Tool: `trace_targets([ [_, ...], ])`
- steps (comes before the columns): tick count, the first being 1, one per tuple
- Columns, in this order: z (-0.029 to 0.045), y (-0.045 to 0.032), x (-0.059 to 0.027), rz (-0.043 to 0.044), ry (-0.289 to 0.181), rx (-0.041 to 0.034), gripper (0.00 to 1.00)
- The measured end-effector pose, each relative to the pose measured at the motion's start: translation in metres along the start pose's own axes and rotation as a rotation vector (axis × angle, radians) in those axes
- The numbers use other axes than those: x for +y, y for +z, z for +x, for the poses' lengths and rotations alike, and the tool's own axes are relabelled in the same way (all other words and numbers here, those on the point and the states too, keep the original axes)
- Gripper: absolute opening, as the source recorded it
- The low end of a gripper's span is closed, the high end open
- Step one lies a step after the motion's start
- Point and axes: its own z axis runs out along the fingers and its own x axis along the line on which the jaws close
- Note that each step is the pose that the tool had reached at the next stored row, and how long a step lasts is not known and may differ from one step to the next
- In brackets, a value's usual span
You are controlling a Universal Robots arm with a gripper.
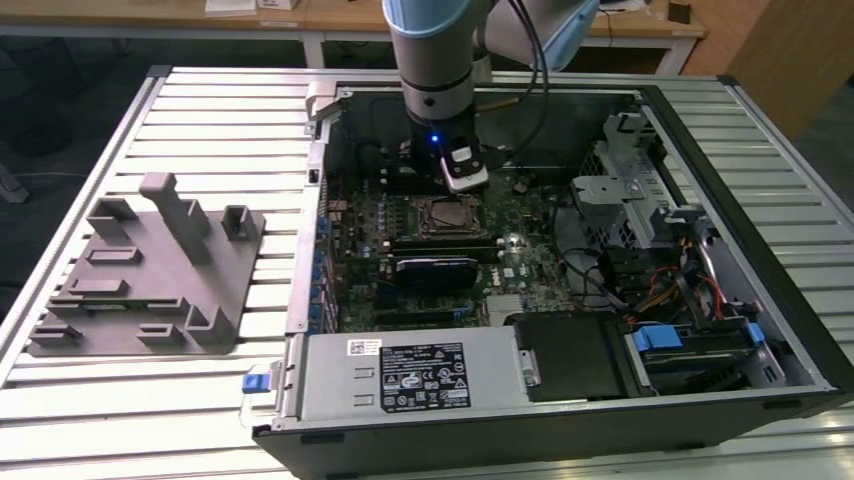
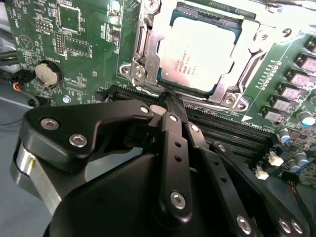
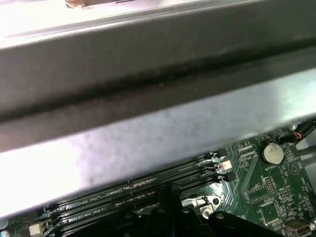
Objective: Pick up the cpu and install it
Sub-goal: 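Install the first cpu locking lever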
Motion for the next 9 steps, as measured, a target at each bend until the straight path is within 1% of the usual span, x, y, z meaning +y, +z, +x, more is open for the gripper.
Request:
trace_targets([
  [9,-0.0017,-0.0141,0.0029,0.0002,0.000,0.0002,0.11],
])
